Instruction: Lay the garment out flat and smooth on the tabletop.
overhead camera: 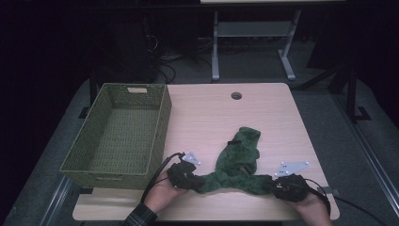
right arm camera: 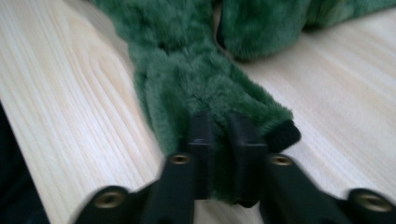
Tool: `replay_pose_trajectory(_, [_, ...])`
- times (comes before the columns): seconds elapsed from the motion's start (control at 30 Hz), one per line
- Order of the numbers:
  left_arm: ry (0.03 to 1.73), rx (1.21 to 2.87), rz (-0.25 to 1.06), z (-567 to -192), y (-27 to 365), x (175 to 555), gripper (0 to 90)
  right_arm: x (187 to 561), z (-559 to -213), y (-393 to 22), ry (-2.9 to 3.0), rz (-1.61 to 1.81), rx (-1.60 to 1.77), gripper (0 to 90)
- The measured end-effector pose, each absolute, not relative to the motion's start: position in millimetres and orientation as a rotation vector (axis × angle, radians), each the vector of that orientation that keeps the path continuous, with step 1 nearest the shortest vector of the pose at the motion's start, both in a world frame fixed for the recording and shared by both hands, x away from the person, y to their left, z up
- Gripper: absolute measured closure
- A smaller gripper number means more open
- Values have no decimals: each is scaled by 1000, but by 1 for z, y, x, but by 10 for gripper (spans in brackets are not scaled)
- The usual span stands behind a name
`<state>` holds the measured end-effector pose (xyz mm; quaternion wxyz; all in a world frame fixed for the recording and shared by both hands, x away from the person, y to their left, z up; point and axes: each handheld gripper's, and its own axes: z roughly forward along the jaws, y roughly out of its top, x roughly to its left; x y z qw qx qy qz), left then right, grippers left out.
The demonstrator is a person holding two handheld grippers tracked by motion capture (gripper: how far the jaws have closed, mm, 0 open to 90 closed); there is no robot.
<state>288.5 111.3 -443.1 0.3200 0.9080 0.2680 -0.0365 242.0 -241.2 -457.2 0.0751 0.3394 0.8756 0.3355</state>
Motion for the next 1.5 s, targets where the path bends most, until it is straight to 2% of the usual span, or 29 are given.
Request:
replay_pose_trajectory(0.07, [691, 2364, -82, -434, 112, 290, 680, 242, -451, -241, 2592, 1024, 1024, 714])
replay_pose_trajectory(0.23, [678, 2321, -45, -419, 107, 301, 638, 249, -438, -242, 2540, 1092, 1041, 690])
replay_pose_trajectory(0.47, [606, 2338, 11, -405, 78, 332, 553, 267, -445, -234, 2552, 1099, 1077, 662])
replay_pose_trajectory(0.7, [554, 2357, 50, -403, 43, 368, 537, 270, -451, -235, 2556, 1078, 1106, 635])
replay_pose_trajectory(1.1, [487, 2345, -14, -410, 5, 405, 536, 269, -456, -230, 2557, 1116, 1130, 628])
replay_pose_trajectory(1.17, [487, 2347, -33, -416, 0, 407, 542, 269, -456, -228, 2555, 1107, 1139, 628])
replay_pose_trajectory(1.27, [480, 2382, -40, -422, -5, 405, 614, 269, -457, -227, 2549, 1106, 1155, 610])
replay_pose_trajectory(1.37, [469, 2404, -39, -424, -1, 404, 824, 270, -458, -226, 2547, 1092, 1164, 584])
replay_pose_trajectory(1.5, [526, 2359, -7, -419, 13, 403, 855, 271, -458, -226, 2538, 1092, 1180, 562])
